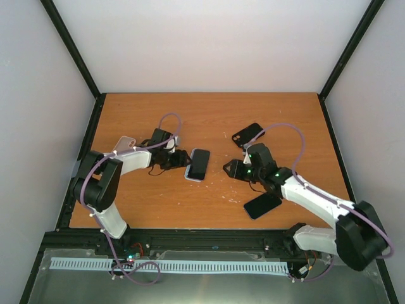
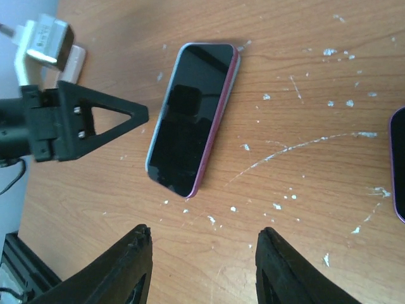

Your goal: Put the phone into the phone case

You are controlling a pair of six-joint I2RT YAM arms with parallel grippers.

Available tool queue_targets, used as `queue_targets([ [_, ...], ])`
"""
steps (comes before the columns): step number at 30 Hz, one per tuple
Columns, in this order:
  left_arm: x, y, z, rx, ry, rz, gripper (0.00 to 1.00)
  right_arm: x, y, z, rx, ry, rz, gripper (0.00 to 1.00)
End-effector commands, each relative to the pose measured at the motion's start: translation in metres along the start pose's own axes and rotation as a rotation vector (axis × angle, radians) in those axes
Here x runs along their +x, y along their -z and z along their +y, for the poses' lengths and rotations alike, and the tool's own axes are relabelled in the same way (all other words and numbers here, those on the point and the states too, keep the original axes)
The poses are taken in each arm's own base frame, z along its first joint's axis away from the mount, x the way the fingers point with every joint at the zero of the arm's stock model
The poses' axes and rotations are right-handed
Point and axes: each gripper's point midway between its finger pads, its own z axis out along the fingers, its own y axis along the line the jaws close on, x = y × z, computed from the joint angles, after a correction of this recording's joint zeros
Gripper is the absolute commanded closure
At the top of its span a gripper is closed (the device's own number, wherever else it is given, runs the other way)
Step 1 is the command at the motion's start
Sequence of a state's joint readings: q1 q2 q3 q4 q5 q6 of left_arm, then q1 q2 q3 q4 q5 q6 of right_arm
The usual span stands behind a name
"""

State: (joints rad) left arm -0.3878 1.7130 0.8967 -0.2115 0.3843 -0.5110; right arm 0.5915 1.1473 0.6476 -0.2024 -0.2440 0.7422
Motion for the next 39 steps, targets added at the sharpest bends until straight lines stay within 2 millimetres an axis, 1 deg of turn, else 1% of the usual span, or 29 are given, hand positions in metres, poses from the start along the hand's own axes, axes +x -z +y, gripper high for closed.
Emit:
queue_targets([
  [1,0.0,-0.007,-0.017,0.115,-0.061,0.004,0.33,-0.003,-0.025,0.004,-0.029,0.013,0.011,0.57],
  [3,0.006,-0.012,-0.017,0.139,-0.06,0.027,0.36,-0.001,-0.038,0.0,-0.026,0.008,0.038,0.6],
  [7,0.018,-0.016,-0.023,0.203,-0.063,0.063,0.43,0.004,-0.062,-0.008,-0.013,0.024,0.082,0.61],
  [9,0.02,-0.015,-0.027,0.228,-0.064,0.068,0.47,0.007,-0.073,-0.012,-0.002,0.037,0.101,0.62],
  [13,0.025,-0.011,-0.04,0.278,-0.072,0.07,0.5,0.013,-0.094,-0.017,-0.019,0.051,0.138,0.64],
  [18,0.035,-0.004,-0.05,0.353,-0.041,0.077,0.54,0.011,-0.115,-0.012,-0.051,0.088,0.172,0.71],
  [20,0.034,-0.002,-0.053,0.363,-0.036,0.073,0.54,0.007,-0.121,-0.009,-0.059,0.098,0.175,0.71],
  [21,0.032,-0.002,-0.05,0.342,-0.033,0.064,0.53,0.006,-0.124,-0.009,-0.059,0.098,0.176,0.71],
  [25,0.016,-0.006,-0.028,0.198,-0.016,-0.015,0.51,0.007,-0.134,-0.01,-0.067,0.084,0.19,0.71],
  [27,0.013,-0.007,-0.028,0.196,-0.024,-0.031,0.48,0.009,-0.138,-0.011,-0.073,0.08,0.201,0.71],
  [31,0.014,-0.014,-0.029,0.218,-0.023,-0.016,0.48,0.009,-0.143,-0.011,-0.069,0.087,0.209,0.73],
  [33,0.016,-0.016,-0.031,0.238,-0.026,-0.005,0.49,0.009,-0.143,-0.011,-0.069,0.084,0.215,0.75],
  [36,0.017,-0.017,-0.032,0.248,-0.031,0.0,0.55,0.008,-0.143,-0.005,-0.094,0.083,0.219,0.8],
  [39,0.018,-0.018,-0.032,0.253,-0.033,0.006,0.6,0.008,-0.141,0.004,-0.116,0.091,0.216,0.82],
])
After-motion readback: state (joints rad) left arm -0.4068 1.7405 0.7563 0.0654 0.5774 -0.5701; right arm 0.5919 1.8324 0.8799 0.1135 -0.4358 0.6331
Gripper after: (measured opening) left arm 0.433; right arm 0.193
